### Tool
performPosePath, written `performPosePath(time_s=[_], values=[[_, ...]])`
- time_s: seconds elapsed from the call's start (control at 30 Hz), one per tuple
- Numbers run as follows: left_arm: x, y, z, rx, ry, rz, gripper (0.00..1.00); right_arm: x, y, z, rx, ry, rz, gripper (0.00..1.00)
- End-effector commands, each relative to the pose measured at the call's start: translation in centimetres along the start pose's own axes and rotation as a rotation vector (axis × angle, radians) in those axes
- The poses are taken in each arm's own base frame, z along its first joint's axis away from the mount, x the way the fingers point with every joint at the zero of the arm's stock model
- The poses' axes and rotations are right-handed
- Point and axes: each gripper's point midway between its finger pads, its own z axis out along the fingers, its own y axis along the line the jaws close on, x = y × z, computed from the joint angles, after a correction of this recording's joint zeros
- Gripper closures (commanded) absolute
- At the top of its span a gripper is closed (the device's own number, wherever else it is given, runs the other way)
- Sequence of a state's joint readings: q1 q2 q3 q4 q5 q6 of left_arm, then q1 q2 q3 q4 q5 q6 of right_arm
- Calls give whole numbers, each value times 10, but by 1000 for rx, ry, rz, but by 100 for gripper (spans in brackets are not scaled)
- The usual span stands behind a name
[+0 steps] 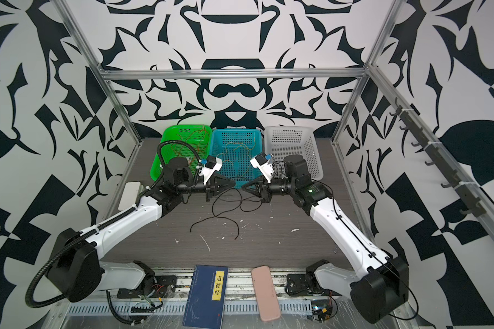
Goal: Untangle and sort cables by color
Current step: Straighten the cable.
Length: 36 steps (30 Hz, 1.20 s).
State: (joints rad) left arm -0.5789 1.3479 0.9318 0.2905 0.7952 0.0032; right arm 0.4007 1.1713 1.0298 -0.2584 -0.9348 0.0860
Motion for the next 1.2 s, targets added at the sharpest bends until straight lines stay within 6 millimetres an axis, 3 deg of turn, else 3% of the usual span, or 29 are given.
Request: performPosePath(time_s=[0.0, 0.1, 0.13, 0.33, 0.47, 0.57, 0.63, 0.83, 1.03, 1.17], values=[[-23, -10, -7, 10, -36, 46, 100, -8, -2, -3, 35, -17, -19, 100], [-34, -10, -12, -23, -49, 71, 100, 11, -16, -1, 100, 27, 7, 100], [-49, -16, -19, -40, -70, 100, 100, 20, -21, 0, 119, 48, 17, 100], [-84, -12, -38, -137, -83, 127, 100, 71, -53, -2, 257, 123, 102, 99], [-99, -12, -48, -164, -95, 133, 100, 84, -60, -8, 321, 127, 113, 62], [-102, -12, -49, -164, -95, 129, 100, 79, -53, -12, 307, 83, 85, 11], [-105, -14, -49, -159, -106, 123, 100, 73, -46, -16, 298, 46, 51, 2], [-115, -21, -51, -135, -141, 112, 100, 59, -32, -18, 251, -36, -56, 1], [-120, -30, -51, -81, -155, 107, 100, 14, -34, -26, 297, -252, -180, 2], [-122, -33, -50, -59, -166, 96, 100, -7, -37, -19, 272, -286, -235, 11]])
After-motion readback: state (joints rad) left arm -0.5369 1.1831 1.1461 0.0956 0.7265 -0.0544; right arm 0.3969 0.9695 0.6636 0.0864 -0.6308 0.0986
